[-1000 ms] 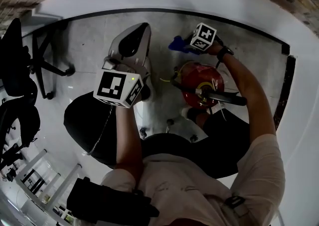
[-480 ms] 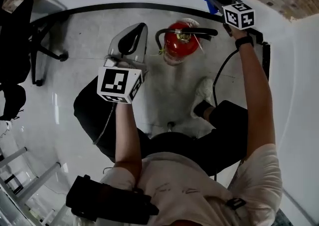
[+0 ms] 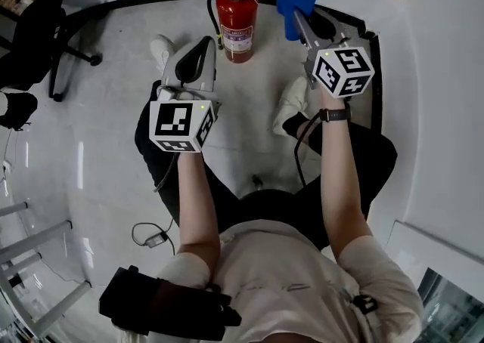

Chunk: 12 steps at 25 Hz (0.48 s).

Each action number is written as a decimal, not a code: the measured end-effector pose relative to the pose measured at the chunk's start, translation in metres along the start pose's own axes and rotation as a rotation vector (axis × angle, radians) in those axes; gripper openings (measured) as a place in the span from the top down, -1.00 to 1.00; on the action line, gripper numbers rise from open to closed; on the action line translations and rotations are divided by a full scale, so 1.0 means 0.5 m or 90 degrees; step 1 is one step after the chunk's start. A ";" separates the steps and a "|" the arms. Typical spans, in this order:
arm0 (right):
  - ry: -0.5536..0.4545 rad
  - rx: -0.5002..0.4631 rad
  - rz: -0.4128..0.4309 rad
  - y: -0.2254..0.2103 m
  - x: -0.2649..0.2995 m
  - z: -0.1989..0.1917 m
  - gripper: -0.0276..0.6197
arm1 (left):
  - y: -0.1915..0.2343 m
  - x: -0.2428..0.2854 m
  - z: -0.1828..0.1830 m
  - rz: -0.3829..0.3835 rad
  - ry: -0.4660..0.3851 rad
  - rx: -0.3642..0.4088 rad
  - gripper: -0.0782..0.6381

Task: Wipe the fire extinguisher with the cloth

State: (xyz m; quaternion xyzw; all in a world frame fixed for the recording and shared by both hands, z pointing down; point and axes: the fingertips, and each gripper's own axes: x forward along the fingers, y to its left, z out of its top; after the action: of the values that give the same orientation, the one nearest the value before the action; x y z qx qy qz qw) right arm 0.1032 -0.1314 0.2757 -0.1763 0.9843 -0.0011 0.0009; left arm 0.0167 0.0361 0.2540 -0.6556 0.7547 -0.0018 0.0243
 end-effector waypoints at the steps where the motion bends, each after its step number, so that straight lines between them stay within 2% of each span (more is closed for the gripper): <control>1: 0.000 0.003 0.006 0.044 -0.052 -0.004 0.71 | -0.034 -0.028 0.009 0.003 -0.004 0.003 0.78; 6: 0.014 0.039 0.027 0.199 -0.245 -0.032 0.71 | -0.172 -0.127 0.033 0.036 -0.020 0.014 0.78; 9: 0.000 0.037 0.041 0.240 -0.281 -0.025 0.71 | -0.211 -0.150 0.038 0.060 -0.026 0.015 0.78; 12: -0.007 0.014 0.046 0.254 -0.279 -0.025 0.71 | -0.214 -0.174 0.043 0.090 -0.037 0.008 0.78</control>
State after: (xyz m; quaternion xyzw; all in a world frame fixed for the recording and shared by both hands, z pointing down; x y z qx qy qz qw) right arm 0.1901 0.0360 0.2883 -0.1407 0.9900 -0.0108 0.0082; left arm 0.1358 0.1077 0.2393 -0.6001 0.7982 0.0145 0.0507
